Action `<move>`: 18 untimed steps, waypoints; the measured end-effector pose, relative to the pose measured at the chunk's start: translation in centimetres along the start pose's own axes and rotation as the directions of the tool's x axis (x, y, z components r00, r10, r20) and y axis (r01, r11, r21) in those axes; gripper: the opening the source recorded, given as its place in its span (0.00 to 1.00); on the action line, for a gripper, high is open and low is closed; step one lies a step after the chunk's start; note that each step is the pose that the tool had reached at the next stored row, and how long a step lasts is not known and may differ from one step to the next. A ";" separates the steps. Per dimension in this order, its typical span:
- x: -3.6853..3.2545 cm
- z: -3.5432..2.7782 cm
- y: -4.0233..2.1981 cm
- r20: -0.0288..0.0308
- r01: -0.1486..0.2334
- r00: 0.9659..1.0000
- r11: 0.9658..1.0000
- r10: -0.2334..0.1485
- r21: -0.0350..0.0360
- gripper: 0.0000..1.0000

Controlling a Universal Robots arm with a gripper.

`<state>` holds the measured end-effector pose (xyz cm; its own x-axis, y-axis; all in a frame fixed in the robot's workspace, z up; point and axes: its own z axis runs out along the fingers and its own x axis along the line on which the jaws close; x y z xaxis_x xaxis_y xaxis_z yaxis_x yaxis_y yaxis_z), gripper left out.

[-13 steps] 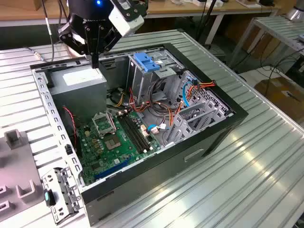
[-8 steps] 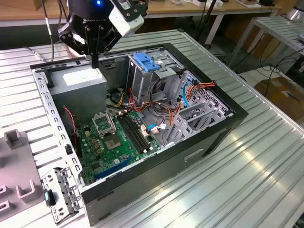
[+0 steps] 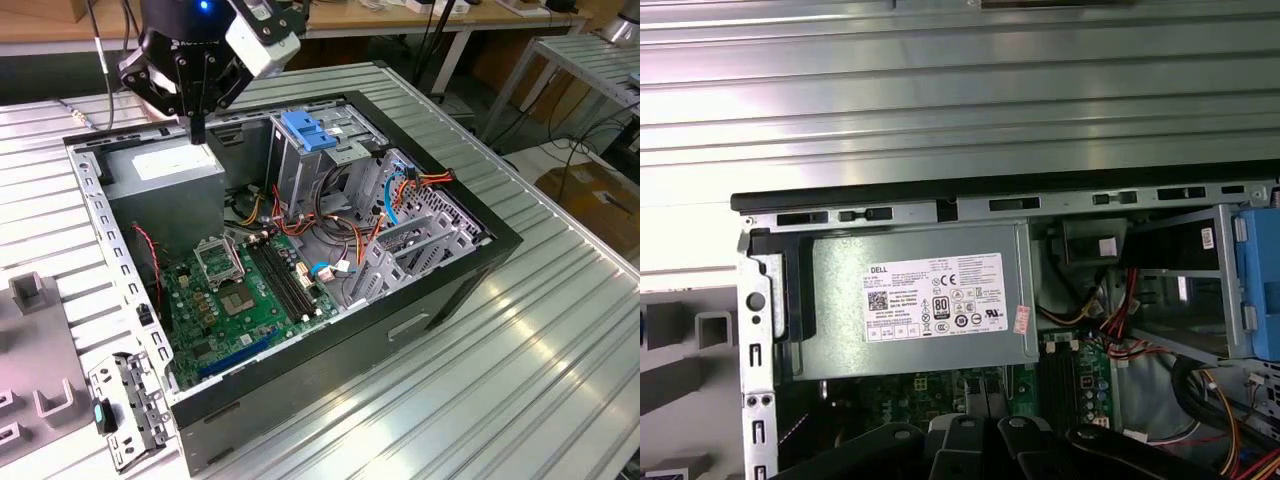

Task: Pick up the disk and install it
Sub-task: 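Reach for the disk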

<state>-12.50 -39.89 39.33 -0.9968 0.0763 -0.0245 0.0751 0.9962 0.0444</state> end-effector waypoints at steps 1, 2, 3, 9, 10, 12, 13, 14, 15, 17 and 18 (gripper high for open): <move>0.10 0.00 -0.01 0.000 0.000 1.000 1.000 0.000 0.000 0.11; 0.25 0.00 -0.02 0.000 0.000 1.000 1.000 0.000 0.000 0.11; 0.36 0.00 -0.03 0.000 0.000 1.000 1.000 0.000 0.000 0.11; 0.94 0.00 -0.07 0.000 0.000 1.000 1.000 0.000 0.000 0.11; 1.03 0.00 -0.08 0.000 0.000 1.000 1.000 0.000 0.000 0.11; 1.16 0.01 -0.09 0.000 0.000 1.000 1.000 0.000 0.000 0.11; 1.21 0.01 -0.09 0.000 0.000 1.000 1.000 0.000 0.000 0.11; 1.28 0.01 -0.10 0.000 0.000 1.000 1.000 0.000 0.000 0.11; 1.34 0.02 -0.10 0.000 0.000 1.000 1.000 0.000 0.000 0.11; 1.48 0.02 -0.11 0.000 0.000 1.000 1.000 0.000 0.000 0.11; 1.51 0.02 -0.12 0.000 0.000 1.000 1.000 0.000 0.000 0.11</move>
<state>-14.02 -39.89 39.26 -0.9968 0.0762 -0.0242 0.0751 0.9962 0.0443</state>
